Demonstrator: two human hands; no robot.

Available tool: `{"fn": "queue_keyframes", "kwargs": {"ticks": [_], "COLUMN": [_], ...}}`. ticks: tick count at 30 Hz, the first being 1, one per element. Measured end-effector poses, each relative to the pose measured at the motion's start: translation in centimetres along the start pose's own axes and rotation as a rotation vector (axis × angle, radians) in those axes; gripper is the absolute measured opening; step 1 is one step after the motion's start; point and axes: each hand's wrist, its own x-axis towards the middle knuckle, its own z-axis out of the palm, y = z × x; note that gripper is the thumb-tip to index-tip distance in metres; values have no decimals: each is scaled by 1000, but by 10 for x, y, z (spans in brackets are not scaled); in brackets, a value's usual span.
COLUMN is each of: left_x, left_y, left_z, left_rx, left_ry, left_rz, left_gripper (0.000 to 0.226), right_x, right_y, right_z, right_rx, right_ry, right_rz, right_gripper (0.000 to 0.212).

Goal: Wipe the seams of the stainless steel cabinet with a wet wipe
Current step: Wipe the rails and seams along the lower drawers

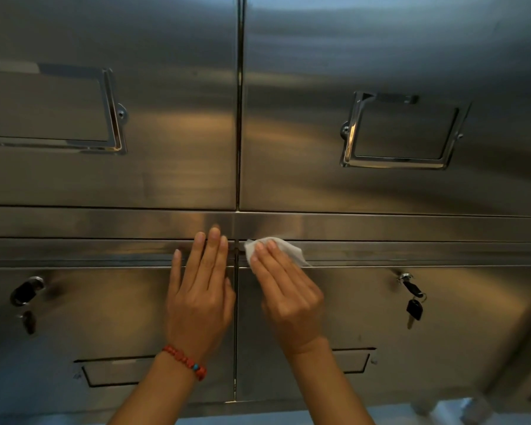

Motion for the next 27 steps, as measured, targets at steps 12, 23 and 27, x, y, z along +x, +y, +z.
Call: {"fn": "queue_keyframes", "kwargs": {"ticks": [12,23,27], "left_x": [-1,0,0], "left_y": [-4,-2,-2], "left_z": [-1,-3,-3], "left_rx": [13,7,12], "left_ry": [-19,-26,-40], "left_rz": [23,13,7], "left_gripper": [50,50,52], "right_x": [-6,-9,-3], "right_y": [28,25,16], "right_z": [-20,-25,-21], "right_rx": [-38,-120,-69], "right_ry": [-23,49,0], "right_rz": [-27,102,85], "right_gripper": [19,27,31]}}
